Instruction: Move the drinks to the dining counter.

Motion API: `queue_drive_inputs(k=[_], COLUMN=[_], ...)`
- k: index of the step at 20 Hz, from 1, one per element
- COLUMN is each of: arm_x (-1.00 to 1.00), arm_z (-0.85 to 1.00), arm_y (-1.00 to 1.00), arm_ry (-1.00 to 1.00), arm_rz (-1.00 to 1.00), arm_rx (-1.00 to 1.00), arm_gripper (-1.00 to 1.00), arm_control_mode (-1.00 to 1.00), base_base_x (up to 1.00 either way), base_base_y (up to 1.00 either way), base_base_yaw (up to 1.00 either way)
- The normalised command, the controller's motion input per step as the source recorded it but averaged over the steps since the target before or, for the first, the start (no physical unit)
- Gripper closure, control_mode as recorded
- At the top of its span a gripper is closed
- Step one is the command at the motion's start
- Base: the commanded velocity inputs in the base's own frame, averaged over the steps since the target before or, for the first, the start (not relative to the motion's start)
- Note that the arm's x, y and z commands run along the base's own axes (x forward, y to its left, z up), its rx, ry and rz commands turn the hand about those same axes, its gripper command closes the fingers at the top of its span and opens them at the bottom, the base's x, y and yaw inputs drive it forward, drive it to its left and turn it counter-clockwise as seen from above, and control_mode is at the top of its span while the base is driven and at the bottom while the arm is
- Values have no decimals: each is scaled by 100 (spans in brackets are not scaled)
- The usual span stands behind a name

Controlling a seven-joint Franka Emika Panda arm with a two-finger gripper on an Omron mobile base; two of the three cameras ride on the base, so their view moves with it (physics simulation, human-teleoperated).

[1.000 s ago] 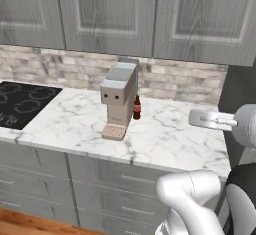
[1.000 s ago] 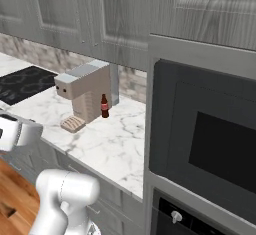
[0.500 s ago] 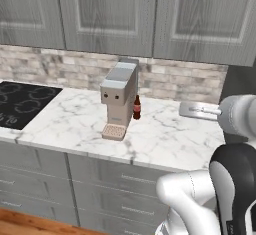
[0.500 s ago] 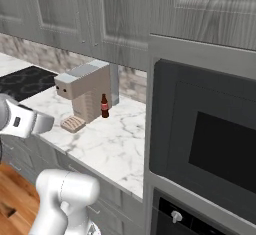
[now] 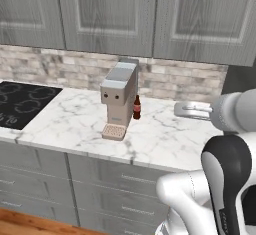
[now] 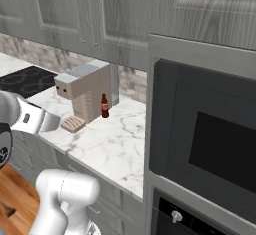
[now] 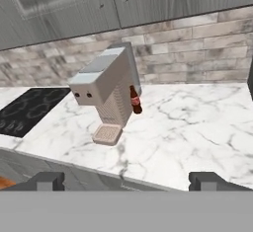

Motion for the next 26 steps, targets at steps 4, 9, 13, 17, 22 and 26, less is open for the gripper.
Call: queue_drive_inputs(k=[4,9,13,17,22,26], arm_x=[0,0,1,1,0,0], arm_z=[-33,-28,-22,-30,-32,-45], arm_y=[0,0,-8,-6,-11,0], arm_ry=[-4,0,0,0,0,0], arm_rz=[0,0,0,0,0,0], arm_rx=[0,0,0,0,0,0], arm_gripper=[-100,-100,-100,-100,-100,-100], arm_control_mode=[-100,-100,-100,-100,-100,-100], base_base_x=[0,0,0,0,0,0], base_base_y=[0,0,0,0,0,0], base_base_yaw=[0,0,0,0,0,0])
